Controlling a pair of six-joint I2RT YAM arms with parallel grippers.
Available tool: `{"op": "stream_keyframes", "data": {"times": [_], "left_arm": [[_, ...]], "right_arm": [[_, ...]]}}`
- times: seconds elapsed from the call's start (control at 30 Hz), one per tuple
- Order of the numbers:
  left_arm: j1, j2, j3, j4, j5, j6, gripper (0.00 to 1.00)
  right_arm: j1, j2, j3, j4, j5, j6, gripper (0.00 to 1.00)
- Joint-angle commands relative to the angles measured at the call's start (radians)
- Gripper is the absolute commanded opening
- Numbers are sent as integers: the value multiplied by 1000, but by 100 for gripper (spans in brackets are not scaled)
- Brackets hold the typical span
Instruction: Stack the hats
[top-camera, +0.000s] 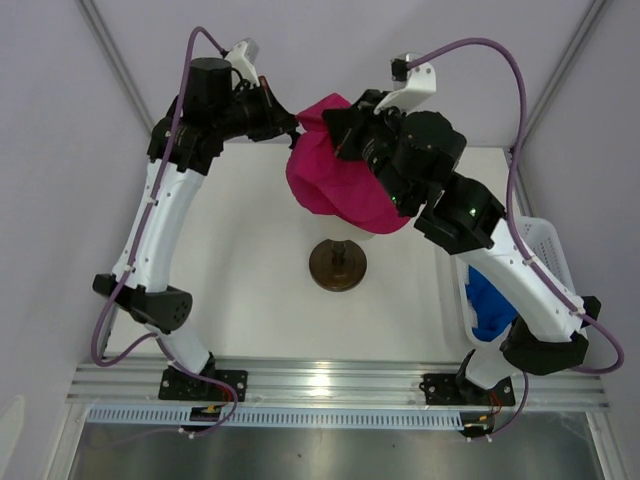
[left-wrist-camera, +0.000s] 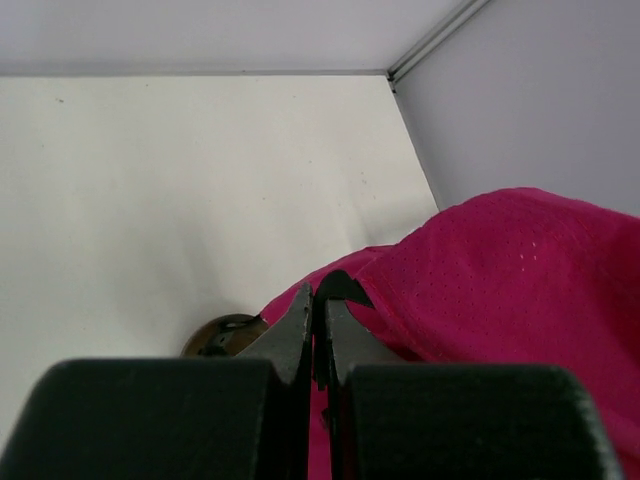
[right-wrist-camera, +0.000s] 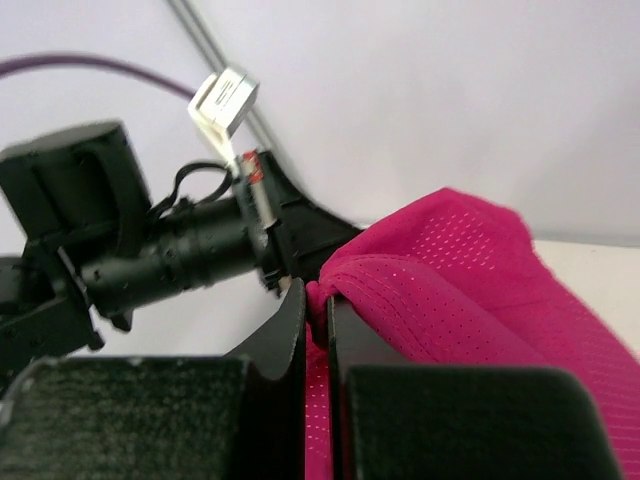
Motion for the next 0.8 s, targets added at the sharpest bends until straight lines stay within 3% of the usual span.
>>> {"op": "stream_keyframes", "data": {"times": [0.0, 0.33, 0.57, 0.63, 0.67, 0.77], "left_arm": [[35, -32, -11, 45, -38, 20, 1], [39, -72, -118, 78, -77, 29, 1], [71, -74, -169, 91, -65, 32, 1], [78, -65, -166, 92, -62, 38, 1], [79, -56, -169, 94, -62, 43, 1], [79, -43, -169, 95, -55, 61, 1]], "right_arm": [[-46, -40, 122, 49, -25, -28, 0], [-145, 43, 161, -84, -253, 86, 0], [-150, 65, 153, -108, -282, 111, 0], [-153, 69, 150, -115, -289, 107, 9], [-156, 69, 150, -123, -301, 107, 35], [-169, 54, 153, -138, -360, 95, 69]]}}
